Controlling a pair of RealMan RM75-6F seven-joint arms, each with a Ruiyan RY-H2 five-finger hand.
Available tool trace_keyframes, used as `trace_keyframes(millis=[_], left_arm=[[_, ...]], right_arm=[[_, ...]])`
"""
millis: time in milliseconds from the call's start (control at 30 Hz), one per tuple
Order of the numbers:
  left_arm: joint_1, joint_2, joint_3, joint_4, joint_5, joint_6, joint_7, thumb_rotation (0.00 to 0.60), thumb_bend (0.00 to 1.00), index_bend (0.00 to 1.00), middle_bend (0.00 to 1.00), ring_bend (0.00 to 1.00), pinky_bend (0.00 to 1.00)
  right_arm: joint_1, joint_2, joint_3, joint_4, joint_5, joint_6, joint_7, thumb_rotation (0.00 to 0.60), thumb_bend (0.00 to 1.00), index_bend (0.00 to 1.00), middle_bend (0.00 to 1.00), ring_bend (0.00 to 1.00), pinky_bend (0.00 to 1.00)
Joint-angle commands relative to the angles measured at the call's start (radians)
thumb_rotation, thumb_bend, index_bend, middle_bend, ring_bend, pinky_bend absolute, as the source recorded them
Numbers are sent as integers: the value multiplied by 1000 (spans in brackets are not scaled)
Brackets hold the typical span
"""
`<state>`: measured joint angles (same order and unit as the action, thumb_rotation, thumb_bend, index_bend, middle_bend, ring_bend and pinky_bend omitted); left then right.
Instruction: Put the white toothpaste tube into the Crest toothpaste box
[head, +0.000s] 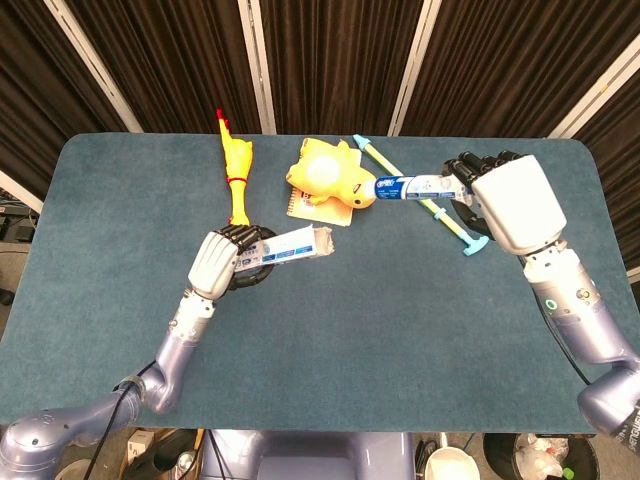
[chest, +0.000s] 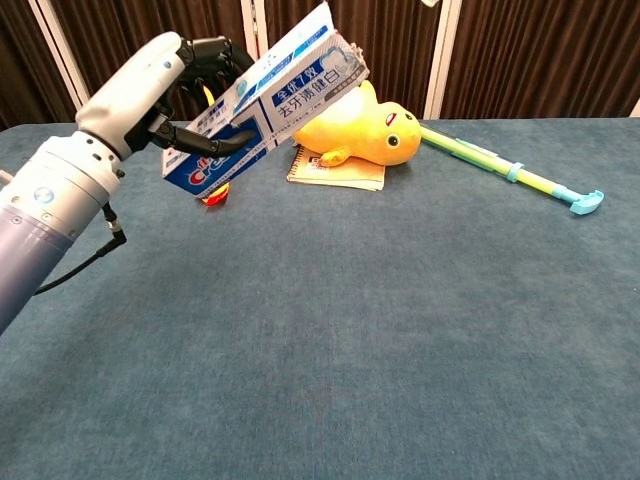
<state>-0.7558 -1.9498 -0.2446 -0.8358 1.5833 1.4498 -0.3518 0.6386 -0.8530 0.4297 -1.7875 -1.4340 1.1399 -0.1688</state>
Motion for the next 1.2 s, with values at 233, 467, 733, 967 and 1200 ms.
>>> trace_keyframes(millis=[233,467,733,967,1200], left_arm=[[-17,-40,3,78,-6,15,-38,600,383,338,510,476,527],[-30,-52,-3,80,-15,18,-38,600,383,337,509,475,527],[-39,-62,-10,53,-18,33,-23,600,383,335,507,473,527],[-48,-70,-11,43,-27,22,-7,600,384,335,505,471,527],[-54,-84,-10,50,-33,19,-7,600,384,335,504,471,526]], right_arm=[[-20,100,8,-69,15,-15,96,600,586,873,779,684,678],[-48,144,-22,-154,-22,-15,148,600,585,873,780,684,678],[-60,155,-43,-185,-58,-4,161,600,586,873,779,684,678],[-67,177,-34,-223,-67,28,183,600,590,873,779,684,678],[-61,190,-28,-270,-70,35,189,600,590,873,779,684,678]])
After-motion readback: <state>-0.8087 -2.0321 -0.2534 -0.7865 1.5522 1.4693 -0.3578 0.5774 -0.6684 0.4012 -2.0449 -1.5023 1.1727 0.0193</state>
